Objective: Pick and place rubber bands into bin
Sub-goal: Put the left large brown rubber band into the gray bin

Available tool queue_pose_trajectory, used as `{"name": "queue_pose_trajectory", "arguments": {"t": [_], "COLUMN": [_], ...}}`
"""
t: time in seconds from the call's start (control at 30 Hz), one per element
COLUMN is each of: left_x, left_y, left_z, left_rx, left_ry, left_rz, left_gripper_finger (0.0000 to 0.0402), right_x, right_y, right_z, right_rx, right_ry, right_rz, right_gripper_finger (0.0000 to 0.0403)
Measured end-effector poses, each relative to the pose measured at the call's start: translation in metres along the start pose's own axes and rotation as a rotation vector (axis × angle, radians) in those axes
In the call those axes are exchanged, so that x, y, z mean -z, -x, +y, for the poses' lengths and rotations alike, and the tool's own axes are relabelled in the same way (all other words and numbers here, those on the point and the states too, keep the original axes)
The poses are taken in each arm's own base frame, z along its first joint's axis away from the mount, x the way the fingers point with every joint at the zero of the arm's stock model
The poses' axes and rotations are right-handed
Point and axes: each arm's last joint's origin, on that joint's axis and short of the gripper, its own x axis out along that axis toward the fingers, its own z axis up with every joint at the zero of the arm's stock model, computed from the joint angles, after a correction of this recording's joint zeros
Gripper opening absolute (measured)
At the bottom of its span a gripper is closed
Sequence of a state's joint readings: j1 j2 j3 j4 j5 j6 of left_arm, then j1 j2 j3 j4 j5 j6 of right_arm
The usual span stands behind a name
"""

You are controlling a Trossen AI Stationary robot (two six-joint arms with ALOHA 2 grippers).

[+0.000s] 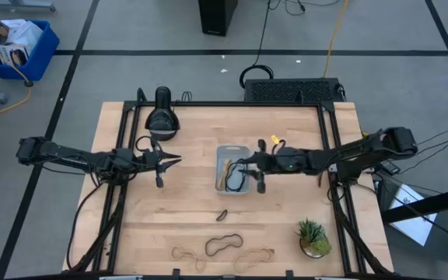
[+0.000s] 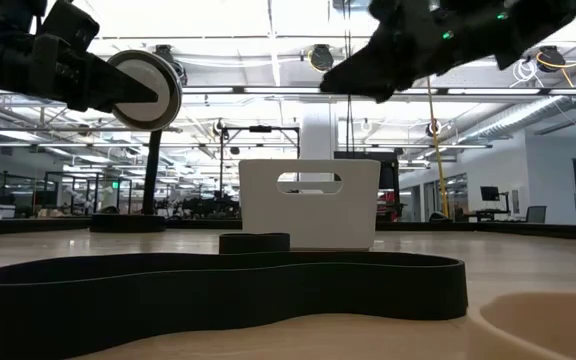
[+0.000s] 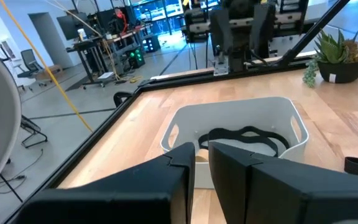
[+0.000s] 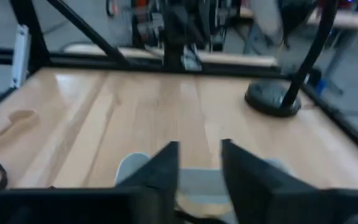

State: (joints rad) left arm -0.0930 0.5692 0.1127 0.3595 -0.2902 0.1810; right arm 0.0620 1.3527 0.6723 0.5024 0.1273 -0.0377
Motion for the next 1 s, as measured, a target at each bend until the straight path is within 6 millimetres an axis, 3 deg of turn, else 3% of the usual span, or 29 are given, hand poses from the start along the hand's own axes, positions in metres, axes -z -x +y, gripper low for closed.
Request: {"name": "queue_pose_trajectory", "arguments": {"t": [0.13, 0.43, 0.57, 0.67, 1.0], "left_x": [0.001, 0.003, 0.004, 0.004, 0.006], "left_y": [0.0, 0.0, 0.0, 0.0, 0.0], "left_z": [0.0, 0.0, 0.0, 0.0, 0.0], "left_rx": [0.001, -0.002, -0.003, -0.003, -0.02], "left_ry": [-0.001, -0.03, -0.03, -0.035, -0.043], "left_rz": [0.006, 0.035, 0.037, 0.044, 0.059], "left_gripper_finger": [0.0056, 0.0056, 0.0056, 0.0056, 0.0056], "right_x": [0.005, 0.028, 0.041, 0.048, 0.06], "right_y": [0.022, 0.08, 0.102, 0.113, 0.131], "right_z": [-0.007, -0.014, -0.018, -0.02, -0.02], "right_rx": [-0.022, -0.054, 0.021, 0.083, 0.038], "right_ry": [0.012, -0.061, -0.078, -0.086, -0.056], "right_rz": [-0.075, -0.316, -0.379, -0.378, -0.408], "right_gripper_finger": [0.0014, 0.0002, 0.0001, 0.0001, 0.0]}}
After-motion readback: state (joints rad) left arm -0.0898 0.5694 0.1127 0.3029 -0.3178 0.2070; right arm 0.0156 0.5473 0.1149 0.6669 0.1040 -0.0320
